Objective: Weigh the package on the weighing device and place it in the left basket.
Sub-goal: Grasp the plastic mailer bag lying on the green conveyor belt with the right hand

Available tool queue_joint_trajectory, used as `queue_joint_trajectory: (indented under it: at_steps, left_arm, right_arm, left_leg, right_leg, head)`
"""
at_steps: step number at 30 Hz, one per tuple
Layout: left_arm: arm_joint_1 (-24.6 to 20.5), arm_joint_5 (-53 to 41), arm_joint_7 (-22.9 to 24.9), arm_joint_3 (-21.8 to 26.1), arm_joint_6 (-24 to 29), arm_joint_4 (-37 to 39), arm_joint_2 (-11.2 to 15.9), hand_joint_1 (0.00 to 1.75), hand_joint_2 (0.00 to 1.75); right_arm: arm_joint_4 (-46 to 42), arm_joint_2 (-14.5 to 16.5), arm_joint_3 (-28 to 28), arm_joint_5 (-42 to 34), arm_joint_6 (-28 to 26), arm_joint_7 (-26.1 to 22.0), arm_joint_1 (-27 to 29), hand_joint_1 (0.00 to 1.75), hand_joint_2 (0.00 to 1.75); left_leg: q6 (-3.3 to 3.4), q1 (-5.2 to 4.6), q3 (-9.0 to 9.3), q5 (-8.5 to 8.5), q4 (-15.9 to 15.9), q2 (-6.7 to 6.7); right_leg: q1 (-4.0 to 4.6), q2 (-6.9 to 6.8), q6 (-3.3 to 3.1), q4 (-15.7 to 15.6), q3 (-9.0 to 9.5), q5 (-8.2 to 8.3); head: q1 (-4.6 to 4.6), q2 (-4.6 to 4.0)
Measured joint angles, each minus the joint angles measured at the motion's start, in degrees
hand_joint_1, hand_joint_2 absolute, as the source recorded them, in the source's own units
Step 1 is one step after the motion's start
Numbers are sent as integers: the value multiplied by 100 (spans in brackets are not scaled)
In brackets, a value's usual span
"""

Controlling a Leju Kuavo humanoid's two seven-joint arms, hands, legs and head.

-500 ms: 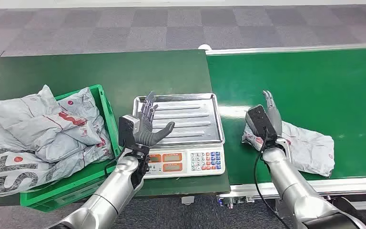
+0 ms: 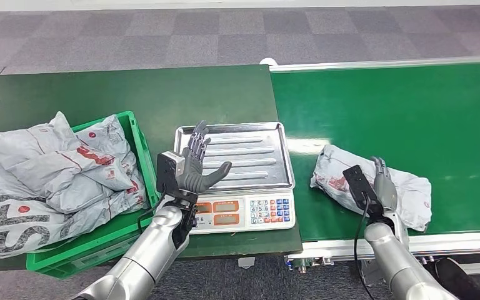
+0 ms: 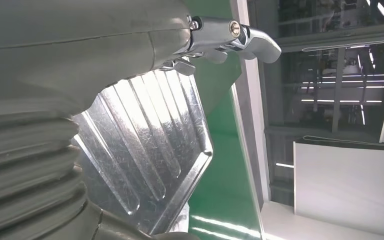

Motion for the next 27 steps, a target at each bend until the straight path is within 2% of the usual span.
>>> queue_joint_trajectory:
  at_steps: [13,15,18,19,27]
  left_arm:
    - [5,4,-3,1,-2,-13,-21,0,175]
    - [43,82,-43,22,-18,-90,-25,0,175]
    - [169,210,-44,93,-35,-365,-40,0,175]
    - [213,218,-19,120,-35,-456,-44,0,175]
    - [380,193,33,208,-35,-825,-83,0,175]
  right_arm:
    - [2,-35,-12,50,8,54,16,0,175]
    - [90,-83,9,456,92,537,-40,0,175]
    - [403,-222,77,1340,261,1895,-221,0,175]
    - [495,-263,88,1503,290,2147,-282,0,175]
    - [856,-333,186,2078,502,2583,-718,0,175]
  left_leg:
    - [0,0,0,0,0,1]
    - [0,-1,0,0,0,1]
    - [4,-1,-5,2,0,-10]
    - [6,-1,-7,3,0,-13]
    - [7,-2,-6,4,0,-8]
  right_leg:
    - [-1,0,0,0,0,0]
    - [-2,0,0,0,0,0]
    - [-6,-13,5,1,2,-3]
    - [-7,-15,8,1,3,-3]
    - [-6,-10,14,1,0,1]
  head:
    - [0,0]
    - [-1,0]
    - [1,0]
    - [1,0]
    - [1,0]
